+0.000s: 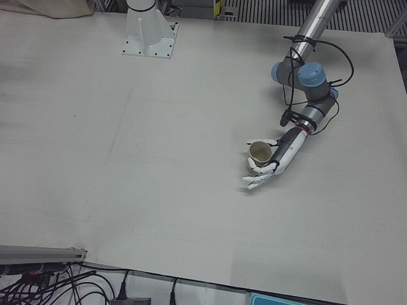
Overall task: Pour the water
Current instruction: 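Reach the right hand to the white cup and close around it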
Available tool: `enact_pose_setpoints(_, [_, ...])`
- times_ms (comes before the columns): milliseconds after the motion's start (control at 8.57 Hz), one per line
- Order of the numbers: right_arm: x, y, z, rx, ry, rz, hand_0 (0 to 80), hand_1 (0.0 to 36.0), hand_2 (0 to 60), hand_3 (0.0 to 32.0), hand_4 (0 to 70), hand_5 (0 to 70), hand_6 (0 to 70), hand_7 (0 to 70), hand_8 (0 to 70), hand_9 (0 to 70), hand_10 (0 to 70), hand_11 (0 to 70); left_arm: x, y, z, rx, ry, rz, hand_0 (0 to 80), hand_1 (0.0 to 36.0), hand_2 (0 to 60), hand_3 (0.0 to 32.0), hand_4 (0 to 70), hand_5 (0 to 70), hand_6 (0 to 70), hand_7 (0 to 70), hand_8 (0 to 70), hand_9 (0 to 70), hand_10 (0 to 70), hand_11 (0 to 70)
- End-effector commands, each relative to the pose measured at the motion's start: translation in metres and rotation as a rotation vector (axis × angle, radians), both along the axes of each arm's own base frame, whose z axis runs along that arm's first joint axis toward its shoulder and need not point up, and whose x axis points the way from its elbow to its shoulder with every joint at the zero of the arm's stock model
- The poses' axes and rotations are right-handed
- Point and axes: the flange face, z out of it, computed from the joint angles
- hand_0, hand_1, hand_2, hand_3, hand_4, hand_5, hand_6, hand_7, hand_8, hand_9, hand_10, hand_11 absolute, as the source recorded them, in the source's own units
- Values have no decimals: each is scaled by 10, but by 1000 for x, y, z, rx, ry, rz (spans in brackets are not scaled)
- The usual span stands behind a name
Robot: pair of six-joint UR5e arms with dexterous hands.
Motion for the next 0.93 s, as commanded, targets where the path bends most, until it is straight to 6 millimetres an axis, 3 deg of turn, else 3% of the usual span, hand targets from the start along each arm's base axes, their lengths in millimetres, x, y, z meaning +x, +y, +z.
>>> enact_pose_setpoints(0, [-15, 12, 122, -11, 5, -38, 645, 135, 0, 0, 514, 700, 501, 503, 435, 533, 228, 344, 2, -1, -22, -24, 29, 12, 800, 360, 600, 0, 700, 700, 191, 234, 113, 122, 78, 143])
enact_pose_setpoints(117, [4, 11, 121, 2, 0, 9, 730, 176, 0, 0, 477, 634, 403, 400, 309, 374, 129, 206, 1, 0, -24, -35, 41, 14, 800, 360, 600, 0, 700, 700, 187, 229, 110, 119, 78, 143])
enact_pose_setpoints(233, [13, 14, 124, -4, 4, 27, 770, 193, 0, 0, 458, 591, 383, 389, 280, 334, 126, 202, 2, -1, -30, -29, 48, 16, 800, 360, 600, 0, 700, 700, 182, 226, 108, 117, 77, 142])
enact_pose_setpoints(467, [13, 15, 127, -16, 29, 23, 730, 168, 0, 0, 534, 603, 421, 422, 306, 369, 152, 236, 2, -1, -37, -30, 49, 18, 800, 360, 600, 0, 700, 700, 173, 221, 105, 113, 77, 140])
enact_pose_setpoints(583, [9, 9, 126, -11, 48, 17, 751, 174, 0, 0, 530, 612, 418, 423, 297, 355, 134, 212, 0, 4, -32, -37, 43, 21, 800, 360, 600, 0, 700, 700, 175, 219, 105, 113, 76, 140])
enact_pose_setpoints(700, [-9, 7, 134, -27, 61, -24, 800, 214, 0, 0, 594, 610, 400, 388, 221, 241, 59, 106, -2, 6, -30, -38, 42, 20, 800, 360, 600, 0, 700, 700, 173, 218, 105, 113, 77, 140])
enact_pose_setpoints(817, [-37, -4, 140, -38, 67, -79, 800, 232, 0, 0, 572, 572, 353, 337, 178, 183, 30, 65, -2, 6, -30, -38, 42, 21, 800, 360, 600, 0, 700, 700, 170, 216, 105, 114, 79, 143])
